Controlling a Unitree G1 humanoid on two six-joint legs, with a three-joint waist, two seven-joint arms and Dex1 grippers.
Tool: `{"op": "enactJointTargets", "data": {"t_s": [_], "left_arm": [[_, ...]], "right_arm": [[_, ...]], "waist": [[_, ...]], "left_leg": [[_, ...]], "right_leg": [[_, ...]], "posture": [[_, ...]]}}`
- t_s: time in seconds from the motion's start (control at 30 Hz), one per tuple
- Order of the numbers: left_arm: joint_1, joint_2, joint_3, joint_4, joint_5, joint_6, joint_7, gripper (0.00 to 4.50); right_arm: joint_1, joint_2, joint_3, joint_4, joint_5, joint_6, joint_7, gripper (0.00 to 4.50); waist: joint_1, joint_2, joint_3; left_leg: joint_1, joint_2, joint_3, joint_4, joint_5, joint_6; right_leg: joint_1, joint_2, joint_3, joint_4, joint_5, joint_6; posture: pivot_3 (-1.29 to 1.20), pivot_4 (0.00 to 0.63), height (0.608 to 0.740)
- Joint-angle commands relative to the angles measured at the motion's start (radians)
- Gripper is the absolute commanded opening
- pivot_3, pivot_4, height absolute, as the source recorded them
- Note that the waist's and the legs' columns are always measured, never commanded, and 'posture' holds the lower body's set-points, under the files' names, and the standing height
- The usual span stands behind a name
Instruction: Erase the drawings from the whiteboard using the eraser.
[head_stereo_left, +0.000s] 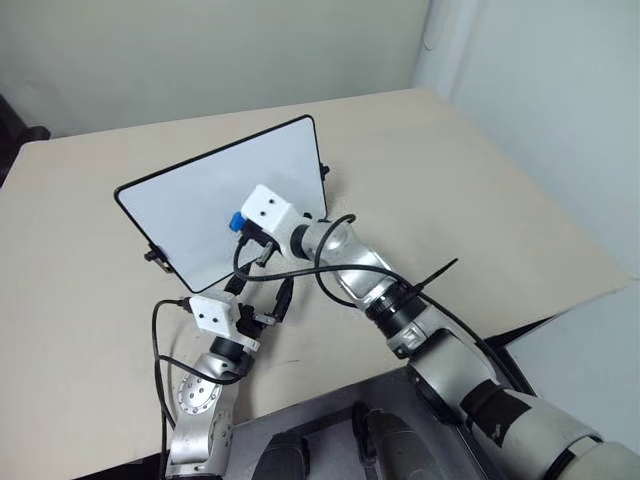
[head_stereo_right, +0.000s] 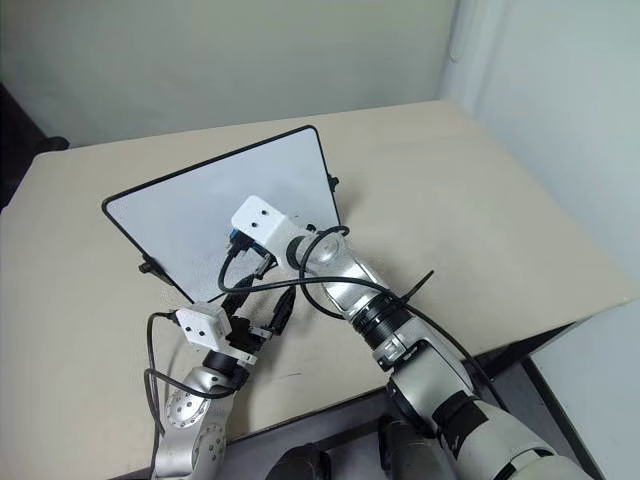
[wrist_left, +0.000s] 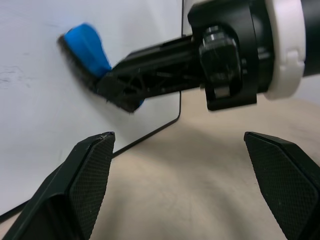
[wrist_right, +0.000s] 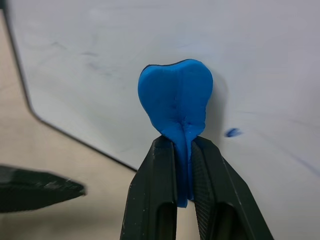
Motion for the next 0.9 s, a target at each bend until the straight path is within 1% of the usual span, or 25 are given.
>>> {"op": "enactJointTargets", "data": {"t_s": [0.03, 0.13, 0.23, 0.3, 0.43, 0.53, 0.63, 0.73, 0.9], "left_arm": [[0.008, 0.002, -0.004, -0.055, 0.004, -0.013, 0.002, 4.50], [0.011, 0.003, -0.002, -0.059, 0.001, -0.010, 0.003, 4.50], [0.012, 0.005, -0.001, -0.060, -0.002, -0.009, 0.002, 4.50], [0.010, 0.006, 0.000, -0.059, -0.004, -0.008, 0.001, 4.50], [0.004, 0.010, 0.004, -0.054, -0.008, -0.005, -0.003, 4.50], [-0.002, 0.013, 0.007, -0.048, -0.011, -0.005, -0.007, 4.50], [-0.009, 0.016, 0.009, -0.041, -0.014, -0.003, -0.011, 4.50], [-0.017, 0.019, 0.009, -0.032, -0.016, -0.003, -0.013, 4.50], [-0.028, 0.021, 0.010, -0.019, -0.016, -0.004, -0.015, 4.50]], "right_arm": [[-0.009, 0.038, -0.014, -0.002, -0.007, 0.000, -0.026, 0.21], [-0.037, 0.032, -0.050, 0.068, -0.015, 0.004, -0.083, 0.21], [-0.061, 0.031, -0.085, 0.111, -0.006, 0.009, -0.123, 0.21], [-0.076, 0.027, -0.115, 0.137, 0.000, 0.005, -0.156, 0.21], [-0.103, 0.022, -0.177, 0.179, 0.020, -0.003, -0.203, 0.21], [-0.114, 0.021, -0.205, 0.177, 0.028, -0.011, -0.209, 0.21], [-0.102, 0.025, -0.195, 0.129, 0.033, -0.007, -0.161, 0.21], [-0.084, 0.033, -0.191, 0.085, 0.039, -0.006, -0.142, 0.21], [-0.097, 0.021, -0.215, 0.144, 0.025, 0.001, -0.181, 0.21]], "waist": [[0.002, 0.000, 0.000], [0.006, 0.000, 0.000], [0.007, 0.000, 0.000], [0.007, 0.000, 0.000], [0.008, 0.000, 0.000], [0.008, 0.000, 0.000], [0.007, 0.000, 0.000], [0.004, 0.000, 0.000], [0.001, 0.000, 0.000]], "left_leg": [[0.000, 0.000, 0.000, 0.000, 0.000, 0.000], [0.000, 0.000, 0.000, 0.000, -0.001, -0.001], [0.000, 0.000, 0.000, 0.001, -0.001, -0.001], [0.000, 0.000, 0.000, 0.001, 0.000, 0.000], [0.001, 0.000, 0.000, 0.002, 0.003, 0.005], [0.001, 0.000, -0.001, 0.002, 0.004, 0.007], [0.001, 0.000, -0.001, 0.001, 0.004, 0.007], [0.001, 0.000, 0.000, 0.001, 0.004, 0.006], [0.000, 0.000, -0.001, 0.000, 0.003, 0.004]], "right_leg": [[0.000, 0.000, 0.000, 0.000, 0.000, 0.000], [0.000, 0.000, 0.000, 0.000, 0.003, -0.006], [0.000, 0.000, 0.000, 0.000, 0.003, -0.006], [0.001, 0.000, 0.000, 0.000, 0.000, -0.002], [0.002, 0.000, 0.000, 0.001, 0.003, -0.003], [0.002, 0.000, 0.000, 0.001, 0.003, -0.003], [0.001, 0.000, -0.001, 0.001, 0.004, -0.003], [0.001, 0.000, -0.001, 0.000, 0.004, -0.003], [-0.001, 0.000, -0.001, 0.000, 0.004, -0.003]], "posture": [[0.00, 0.150, 0.740], [0.00, 0.150, 0.740], [0.00, 0.150, 0.740], [0.00, 0.150, 0.740], [0.00, 0.150, 0.740], [0.00, 0.150, 0.740], [0.00, 0.150, 0.740], [0.00, 0.150, 0.740], [0.00, 0.150, 0.740]]}}
